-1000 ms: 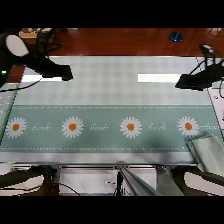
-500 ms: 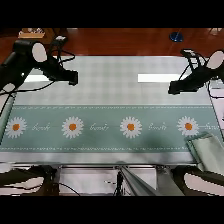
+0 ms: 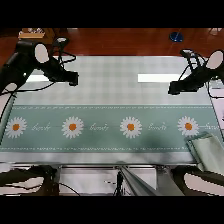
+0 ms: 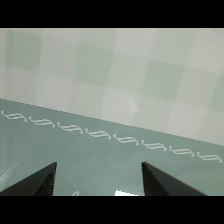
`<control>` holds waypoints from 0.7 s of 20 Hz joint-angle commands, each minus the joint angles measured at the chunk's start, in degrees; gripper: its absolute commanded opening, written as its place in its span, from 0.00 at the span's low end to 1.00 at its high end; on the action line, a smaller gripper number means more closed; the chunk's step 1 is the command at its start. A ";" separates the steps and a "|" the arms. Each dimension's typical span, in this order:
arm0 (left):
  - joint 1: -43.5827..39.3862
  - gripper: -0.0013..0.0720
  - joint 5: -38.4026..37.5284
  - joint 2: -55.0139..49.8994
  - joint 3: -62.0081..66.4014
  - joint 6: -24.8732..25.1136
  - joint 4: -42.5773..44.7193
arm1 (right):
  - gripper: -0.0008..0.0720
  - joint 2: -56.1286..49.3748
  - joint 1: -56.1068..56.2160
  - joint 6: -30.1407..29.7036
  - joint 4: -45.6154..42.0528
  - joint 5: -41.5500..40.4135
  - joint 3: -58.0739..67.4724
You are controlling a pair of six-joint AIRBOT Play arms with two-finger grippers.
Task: Fold the shirts.
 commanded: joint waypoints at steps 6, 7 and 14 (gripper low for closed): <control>-0.04 0.98 -0.04 -2.23 0.00 -0.07 0.00 | 0.84 -0.02 0.02 0.02 0.07 0.04 0.04; -0.07 0.98 -0.02 -2.51 0.00 0.00 0.02 | 0.84 -0.02 0.02 0.02 0.07 0.02 0.04; 0.00 0.98 0.92 -3.19 0.00 -0.02 0.02 | 0.84 -0.02 0.02 0.02 0.04 0.02 0.04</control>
